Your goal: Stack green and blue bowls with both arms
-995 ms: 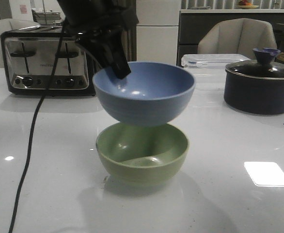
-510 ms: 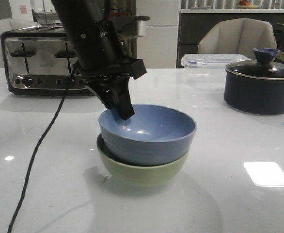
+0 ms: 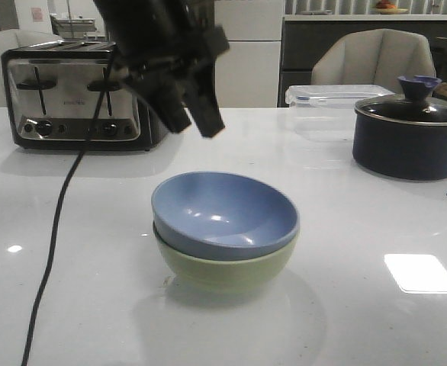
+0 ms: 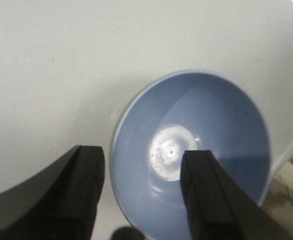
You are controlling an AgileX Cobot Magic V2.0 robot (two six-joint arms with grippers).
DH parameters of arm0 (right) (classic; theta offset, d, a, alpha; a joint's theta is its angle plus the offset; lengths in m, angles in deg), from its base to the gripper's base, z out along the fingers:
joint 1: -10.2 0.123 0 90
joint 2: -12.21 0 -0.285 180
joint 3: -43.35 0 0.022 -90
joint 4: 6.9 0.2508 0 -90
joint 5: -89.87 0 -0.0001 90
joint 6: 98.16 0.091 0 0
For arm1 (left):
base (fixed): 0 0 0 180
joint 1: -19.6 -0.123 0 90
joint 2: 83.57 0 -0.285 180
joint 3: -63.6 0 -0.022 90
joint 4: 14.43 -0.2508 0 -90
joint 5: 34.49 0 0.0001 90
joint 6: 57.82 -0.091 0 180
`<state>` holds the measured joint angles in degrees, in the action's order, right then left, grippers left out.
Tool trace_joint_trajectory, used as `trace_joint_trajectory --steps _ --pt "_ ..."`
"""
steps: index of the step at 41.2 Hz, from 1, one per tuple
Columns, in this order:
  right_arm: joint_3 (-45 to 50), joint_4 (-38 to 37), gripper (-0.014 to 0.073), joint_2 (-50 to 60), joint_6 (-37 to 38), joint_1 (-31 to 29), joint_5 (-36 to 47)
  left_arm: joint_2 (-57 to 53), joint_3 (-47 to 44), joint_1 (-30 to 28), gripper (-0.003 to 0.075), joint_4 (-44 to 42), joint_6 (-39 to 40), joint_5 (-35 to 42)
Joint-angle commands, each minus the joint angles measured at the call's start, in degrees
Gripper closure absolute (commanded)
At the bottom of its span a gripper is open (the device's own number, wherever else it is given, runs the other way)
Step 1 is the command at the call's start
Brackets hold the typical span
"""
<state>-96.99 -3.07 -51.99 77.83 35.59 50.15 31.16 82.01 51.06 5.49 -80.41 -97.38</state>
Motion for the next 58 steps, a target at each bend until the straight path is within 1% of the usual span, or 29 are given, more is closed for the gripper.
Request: trace_joint_trajectory --steps 1,6,11,18,27,32,35,39,42,51,58 --pt "-1.5 -0.3 0.0109 1.0 -0.1 0.0 2.3 -7.8 1.5 1.5 0.0301 3.3 -0.5 0.6" --pt "-1.5 -0.3 0.0109 1.0 -0.1 0.0 2.3 -14.5 -1.9 3.5 0.0301 3.1 -1.5 2.2" --pt "-1.5 -0.3 0.0109 1.0 -0.1 0.0 2.3 -22.0 -7.8 5.1 0.0301 2.8 -1.6 5.4" --pt "-1.5 -0.3 0.0109 1.0 -0.1 0.0 2.3 -31.5 -18.5 5.6 0.0301 2.4 -1.6 9.1" --pt "-1.5 -0.3 0.0109 1.0 -0.1 0.0 2.3 -43.5 -33.0 5.3 0.0301 -0.7 -1.5 12.3" --pt "-1.5 -0.3 0.0109 1.0 -0.1 0.0 2.3 -48.9 -39.3 5.3 0.0301 -3.3 1.6 13.6" --pt "-1.5 -0.3 0.0109 1.0 -0.1 0.0 2.3 -51.9 -42.7 5.3 0.0301 -6.3 6.7 14.7" --pt "-1.5 -0.3 0.0109 1.0 -0.1 0.0 2.5 -55.0 -45.9 5.3 0.0305 -11.0 13.3 16.4" --pt "-1.5 -0.3 0.0109 1.0 -0.1 0.0 2.9 -57.0 -47.8 5.3 0.0312 -14.2 16.9 17.5" --pt "-1.5 -0.4 0.0109 1.3 -0.1 0.0 3.9 -60.1 -50.5 5.3 0.0362 -15.1 17.0 22.5" --pt "-1.5 -0.3 0.0109 5.2 -0.1 0.0 3.9 -60.1 -50.5 5.3 0.0395 -15.1 17.0 24.1"
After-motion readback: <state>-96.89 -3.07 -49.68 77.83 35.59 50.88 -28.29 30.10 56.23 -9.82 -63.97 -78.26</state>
